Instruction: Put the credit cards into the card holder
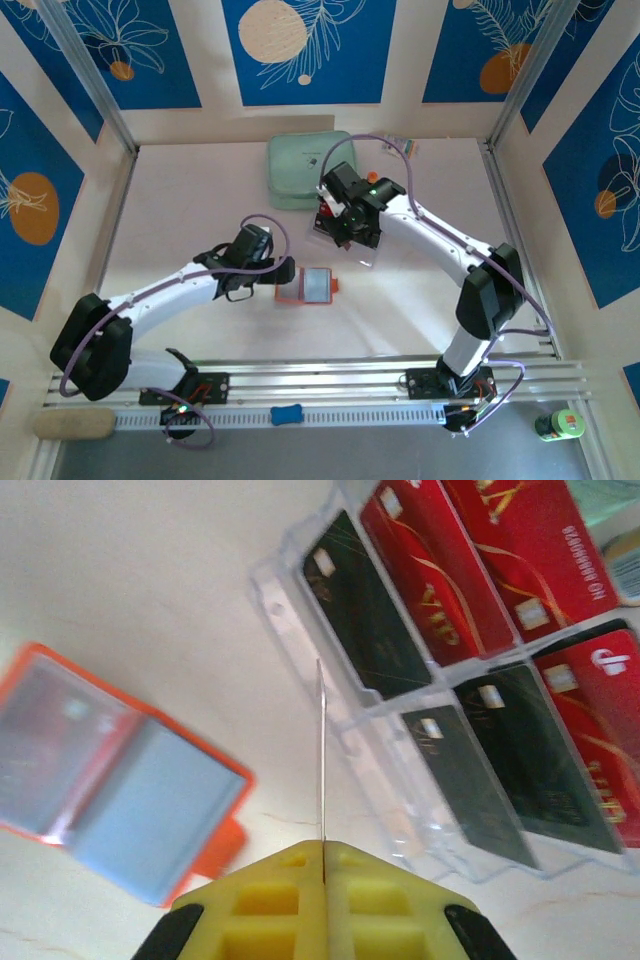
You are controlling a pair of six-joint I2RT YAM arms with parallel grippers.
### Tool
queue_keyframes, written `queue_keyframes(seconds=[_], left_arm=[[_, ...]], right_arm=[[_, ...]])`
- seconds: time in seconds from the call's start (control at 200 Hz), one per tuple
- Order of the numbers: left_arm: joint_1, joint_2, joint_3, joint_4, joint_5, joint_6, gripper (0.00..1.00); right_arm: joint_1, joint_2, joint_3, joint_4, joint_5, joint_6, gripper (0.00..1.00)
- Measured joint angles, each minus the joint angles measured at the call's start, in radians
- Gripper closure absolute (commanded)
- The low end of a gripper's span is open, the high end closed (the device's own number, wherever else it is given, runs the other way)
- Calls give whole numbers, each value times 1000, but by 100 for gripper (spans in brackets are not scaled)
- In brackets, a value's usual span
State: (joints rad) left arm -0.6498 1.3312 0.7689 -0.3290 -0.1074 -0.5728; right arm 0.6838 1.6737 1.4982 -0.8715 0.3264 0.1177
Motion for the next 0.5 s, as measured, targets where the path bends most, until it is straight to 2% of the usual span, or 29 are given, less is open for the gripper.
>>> queue_keyframes(seconds=[0.275,0.5], left_arm=[[0,77,13,-14,3,30,0],[0,95,10,-24,2,34,0]], right_arm=[[-13,-146,-327,316,-249,328,100],[-20,-225,-626,679,-359,609,100]])
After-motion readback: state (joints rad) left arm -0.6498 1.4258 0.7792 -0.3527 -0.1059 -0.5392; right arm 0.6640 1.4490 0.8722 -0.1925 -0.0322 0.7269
